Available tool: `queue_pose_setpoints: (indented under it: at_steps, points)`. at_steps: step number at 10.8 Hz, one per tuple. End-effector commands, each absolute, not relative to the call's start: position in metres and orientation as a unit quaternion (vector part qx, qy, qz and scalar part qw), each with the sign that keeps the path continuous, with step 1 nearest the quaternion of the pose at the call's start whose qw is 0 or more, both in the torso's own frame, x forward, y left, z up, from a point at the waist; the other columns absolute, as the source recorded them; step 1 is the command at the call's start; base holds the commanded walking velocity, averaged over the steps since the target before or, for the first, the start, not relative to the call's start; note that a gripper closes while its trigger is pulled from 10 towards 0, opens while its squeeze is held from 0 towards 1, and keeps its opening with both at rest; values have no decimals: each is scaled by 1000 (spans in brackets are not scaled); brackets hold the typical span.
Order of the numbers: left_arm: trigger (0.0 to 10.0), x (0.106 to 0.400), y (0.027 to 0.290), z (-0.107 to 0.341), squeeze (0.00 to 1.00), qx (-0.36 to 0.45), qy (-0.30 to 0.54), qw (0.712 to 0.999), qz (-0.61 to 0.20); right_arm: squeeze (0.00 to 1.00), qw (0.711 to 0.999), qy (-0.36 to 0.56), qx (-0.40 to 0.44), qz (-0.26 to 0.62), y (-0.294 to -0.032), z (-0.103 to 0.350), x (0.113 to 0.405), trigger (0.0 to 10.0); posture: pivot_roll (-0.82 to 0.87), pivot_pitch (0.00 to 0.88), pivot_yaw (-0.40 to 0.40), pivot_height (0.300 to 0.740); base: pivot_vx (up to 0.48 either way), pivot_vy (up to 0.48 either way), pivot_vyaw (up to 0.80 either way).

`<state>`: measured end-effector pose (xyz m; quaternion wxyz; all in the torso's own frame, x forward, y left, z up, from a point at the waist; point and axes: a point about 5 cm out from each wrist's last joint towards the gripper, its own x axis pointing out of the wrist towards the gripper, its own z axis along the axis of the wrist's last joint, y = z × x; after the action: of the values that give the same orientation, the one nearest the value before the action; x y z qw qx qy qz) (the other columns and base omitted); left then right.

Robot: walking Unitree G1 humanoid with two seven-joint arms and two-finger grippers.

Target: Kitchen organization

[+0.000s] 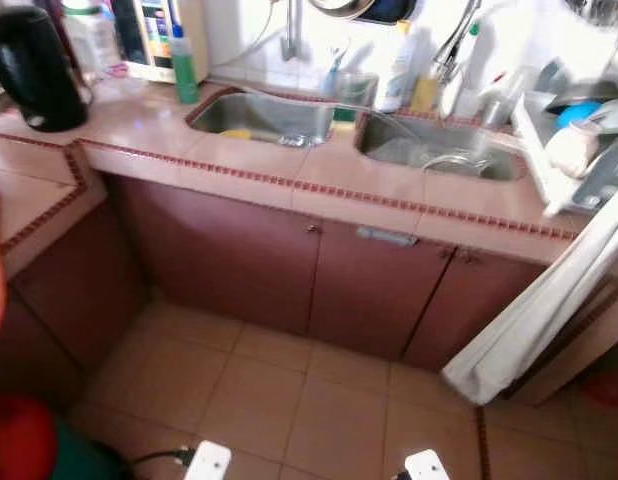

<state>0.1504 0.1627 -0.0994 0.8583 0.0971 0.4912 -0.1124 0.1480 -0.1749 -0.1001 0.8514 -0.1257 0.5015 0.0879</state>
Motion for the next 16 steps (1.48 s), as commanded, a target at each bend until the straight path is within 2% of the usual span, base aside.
queue_pose_setpoints:
  at_steps: [1,6,11,14,16]
  points:
    - [10000,150,160,-100,0,96,492,858,-116,0,847,509,-128,84,-176,-101,146,10000,-87,6,-27,740,0,0,0]
    - [10000,149,159,-100,0,100,489,858,-120,0,847,510,-124,83,-172,-101,148,10000,-87,4,-25,740,0,0,0]
    - [10000,148,157,-100,0,112,481,858,-143,0,838,528,-122,57,-223,-101,122,10000,-102,0,0,740,0,0,0]
    - [10000,153,157,-98,0,116,476,859,-148,0,840,526,-112,67,-201,-105,121,10000,-105,0,11,740,0,-480,0]
    - [10000,154,157,-98,0,114,477,859,-146,0,844,520,-109,73,-189,-104,130,10000,-105,0,12,740,0,0,0]
